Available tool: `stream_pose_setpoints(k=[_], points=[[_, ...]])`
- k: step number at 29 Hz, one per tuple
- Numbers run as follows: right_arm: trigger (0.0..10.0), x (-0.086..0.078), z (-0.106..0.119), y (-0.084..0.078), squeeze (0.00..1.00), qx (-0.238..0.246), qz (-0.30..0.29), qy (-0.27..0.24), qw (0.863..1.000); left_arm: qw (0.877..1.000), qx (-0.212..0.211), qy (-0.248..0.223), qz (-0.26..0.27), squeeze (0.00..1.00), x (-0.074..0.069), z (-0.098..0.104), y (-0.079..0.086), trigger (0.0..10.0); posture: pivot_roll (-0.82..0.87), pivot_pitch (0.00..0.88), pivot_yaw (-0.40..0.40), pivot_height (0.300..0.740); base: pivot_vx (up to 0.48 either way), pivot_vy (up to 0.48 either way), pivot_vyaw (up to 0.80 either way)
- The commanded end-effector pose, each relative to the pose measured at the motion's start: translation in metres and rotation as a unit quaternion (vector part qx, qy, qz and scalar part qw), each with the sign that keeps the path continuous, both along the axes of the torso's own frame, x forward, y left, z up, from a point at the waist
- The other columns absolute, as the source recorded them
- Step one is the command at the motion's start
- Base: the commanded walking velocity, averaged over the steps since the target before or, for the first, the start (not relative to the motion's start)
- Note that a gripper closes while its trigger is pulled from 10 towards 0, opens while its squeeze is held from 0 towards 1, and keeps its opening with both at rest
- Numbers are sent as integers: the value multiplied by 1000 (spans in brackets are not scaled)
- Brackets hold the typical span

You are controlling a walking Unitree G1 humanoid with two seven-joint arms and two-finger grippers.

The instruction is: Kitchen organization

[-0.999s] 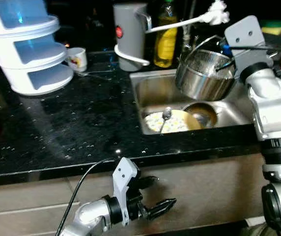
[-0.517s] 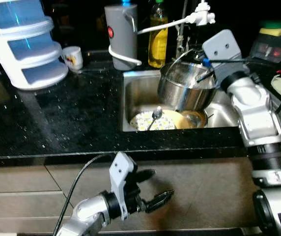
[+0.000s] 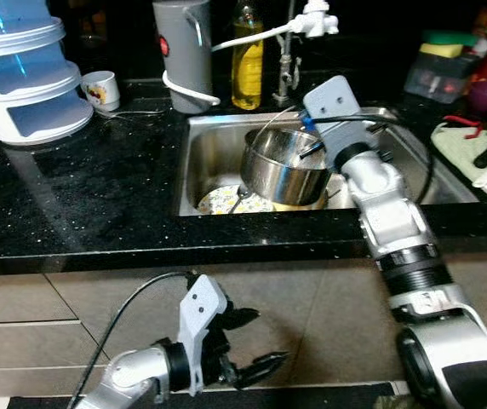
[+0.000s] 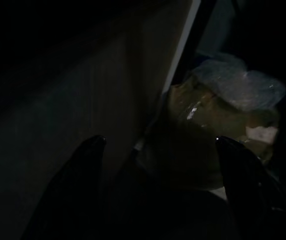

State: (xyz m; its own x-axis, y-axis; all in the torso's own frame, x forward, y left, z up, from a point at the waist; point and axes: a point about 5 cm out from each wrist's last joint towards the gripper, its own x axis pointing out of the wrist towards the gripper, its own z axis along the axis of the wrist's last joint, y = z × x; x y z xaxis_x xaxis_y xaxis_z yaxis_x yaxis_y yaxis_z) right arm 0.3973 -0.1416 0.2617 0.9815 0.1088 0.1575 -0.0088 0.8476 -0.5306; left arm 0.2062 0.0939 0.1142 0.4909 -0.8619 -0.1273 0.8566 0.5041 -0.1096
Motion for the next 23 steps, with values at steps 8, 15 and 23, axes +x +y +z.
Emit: stream_pose_setpoints(k=[8,15,23], points=[[10000,7,4,18,0,36,11,-18,999,998,25,-42,42,0,6,15,10,10000,69,0,-67,740,0,0,0],[10000,8,5,17,0,48,9,-32,998,997,21,-52,62,0,9,17,8,10000,64,0,-59,740,0,0,0],[10000,9,5,10,0,49,6,-37,998,996,10,-64,58,0,12,23,1,10000,55,0,-51,740,0,-300,0]])
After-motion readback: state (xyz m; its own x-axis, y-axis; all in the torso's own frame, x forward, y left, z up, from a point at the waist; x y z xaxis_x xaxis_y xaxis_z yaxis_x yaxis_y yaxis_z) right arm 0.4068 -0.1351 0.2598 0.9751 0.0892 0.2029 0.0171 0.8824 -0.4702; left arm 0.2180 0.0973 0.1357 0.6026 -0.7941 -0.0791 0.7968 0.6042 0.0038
